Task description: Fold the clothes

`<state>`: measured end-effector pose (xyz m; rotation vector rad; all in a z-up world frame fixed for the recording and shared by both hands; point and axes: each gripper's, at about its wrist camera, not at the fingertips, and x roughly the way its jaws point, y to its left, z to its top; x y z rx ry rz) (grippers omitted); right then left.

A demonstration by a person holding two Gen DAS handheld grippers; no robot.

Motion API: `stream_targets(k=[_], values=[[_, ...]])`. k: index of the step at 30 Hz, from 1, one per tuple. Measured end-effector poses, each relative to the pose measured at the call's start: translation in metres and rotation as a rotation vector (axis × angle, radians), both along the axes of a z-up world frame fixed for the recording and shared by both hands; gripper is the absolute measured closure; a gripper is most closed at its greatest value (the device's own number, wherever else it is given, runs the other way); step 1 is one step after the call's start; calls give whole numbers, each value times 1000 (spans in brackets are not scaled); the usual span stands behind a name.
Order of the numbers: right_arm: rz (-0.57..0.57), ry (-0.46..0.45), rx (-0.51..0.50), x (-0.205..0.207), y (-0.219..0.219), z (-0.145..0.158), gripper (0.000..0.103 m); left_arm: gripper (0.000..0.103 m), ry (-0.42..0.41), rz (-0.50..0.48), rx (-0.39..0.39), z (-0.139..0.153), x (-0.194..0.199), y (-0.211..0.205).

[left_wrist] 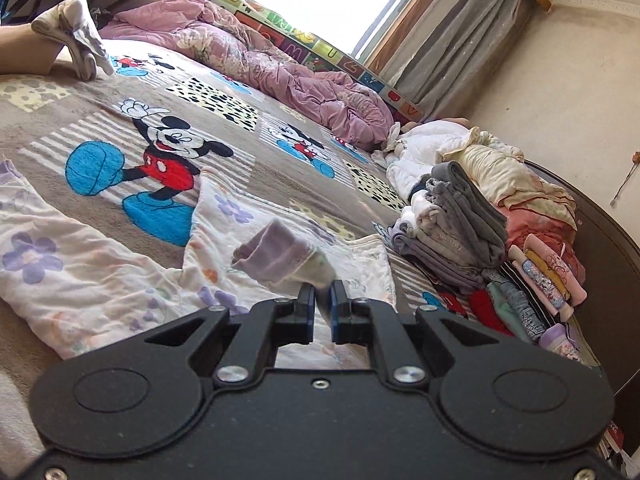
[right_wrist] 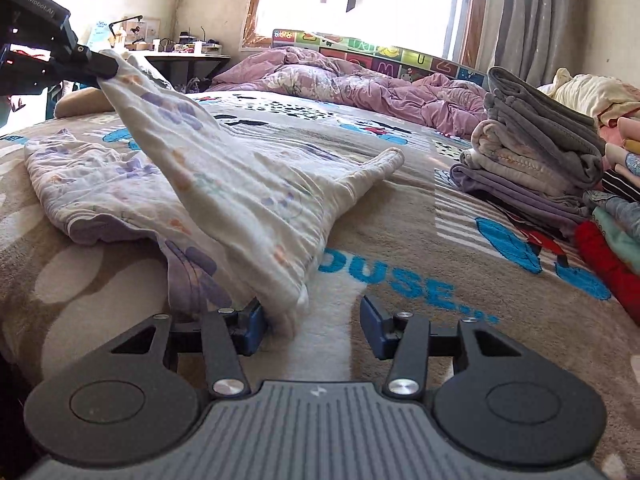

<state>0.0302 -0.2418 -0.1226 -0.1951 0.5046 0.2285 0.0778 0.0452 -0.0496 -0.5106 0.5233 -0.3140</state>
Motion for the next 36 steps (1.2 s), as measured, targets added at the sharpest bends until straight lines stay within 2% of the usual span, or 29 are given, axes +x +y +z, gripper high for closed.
stream_targets(k=[5,8,9,11,12,13,16,18,24,30,36], values=[[19,-22,-42,-5,6,2,54,101,20,46,-13,-14,2,17],[26,-33,-64,-7,8,4,56,101,76,56,-27,-26,7,26],[29,-39,-69,-8,9,4,56,97,98,65,-53,-30,8,29],[32,-43,-75,-9,10,4,56,75,138,76,-107,-38,9,34],[33,-46,-77,-9,10,4,56,57,155,75,-135,-41,9,34],[35,-48,-77,-9,10,5,56,56,171,75,-164,-44,9,35],[39,-54,-73,-9,10,5,56,56,231,59,-202,-51,11,28],[42,-59,-65,-8,9,7,56,56,247,62,-199,-54,13,24],[52,-63,-66,-7,12,5,56,57,303,139,-218,-64,16,20],[49,-45,-58,-3,11,1,56,57,376,172,-296,-68,8,22],[59,-46,-67,-2,15,-2,56,57,315,225,-270,-74,21,11]])
